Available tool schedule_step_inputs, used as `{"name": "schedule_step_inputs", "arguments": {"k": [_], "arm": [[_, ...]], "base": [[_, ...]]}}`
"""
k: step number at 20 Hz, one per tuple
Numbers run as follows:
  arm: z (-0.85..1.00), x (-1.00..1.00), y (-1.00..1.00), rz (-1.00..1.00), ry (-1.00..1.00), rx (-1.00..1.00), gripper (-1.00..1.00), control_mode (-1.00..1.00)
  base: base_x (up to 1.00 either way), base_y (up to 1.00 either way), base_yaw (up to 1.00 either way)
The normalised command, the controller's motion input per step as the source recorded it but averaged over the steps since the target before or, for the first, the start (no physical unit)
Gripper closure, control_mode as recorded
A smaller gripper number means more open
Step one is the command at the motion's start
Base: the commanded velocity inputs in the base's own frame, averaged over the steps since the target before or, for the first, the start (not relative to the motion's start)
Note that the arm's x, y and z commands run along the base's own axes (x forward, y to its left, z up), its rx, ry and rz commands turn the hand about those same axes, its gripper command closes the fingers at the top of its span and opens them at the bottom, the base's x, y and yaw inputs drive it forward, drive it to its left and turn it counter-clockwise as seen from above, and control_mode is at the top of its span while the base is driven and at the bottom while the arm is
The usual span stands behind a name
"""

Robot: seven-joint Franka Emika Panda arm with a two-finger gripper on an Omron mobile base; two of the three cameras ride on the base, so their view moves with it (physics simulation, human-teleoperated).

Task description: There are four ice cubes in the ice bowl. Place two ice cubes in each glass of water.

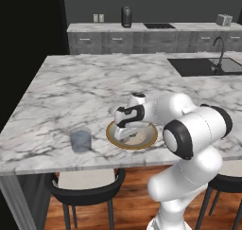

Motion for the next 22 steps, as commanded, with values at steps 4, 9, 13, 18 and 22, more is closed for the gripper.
{"name": "schedule_step_inputs", "arguments": {"k": [4,9,13,18,22], "arm": [[-0.24,0.2,0.0,0.0,0.0,0.0,-1.0,-1.0],[-0.1,0.22,0.01,0.0,0.0,0.0,-1.0,-1.0],[-0.12,0.16,0.0,0.0,0.0,0.0,-1.0,-1.0],[-0.18,0.01,0.0,0.0,0.0,0.0,-1.0,-1.0],[-0.17,0.05,0.0,0.0,0.0,0.0,-1.0,-1.0]], "base": [[0.0,0.0,0.0],[0.0,0.0,0.0],[0.0,0.0,0.0],[0.0,0.0,0.0],[0.0,0.0,0.0]]}}
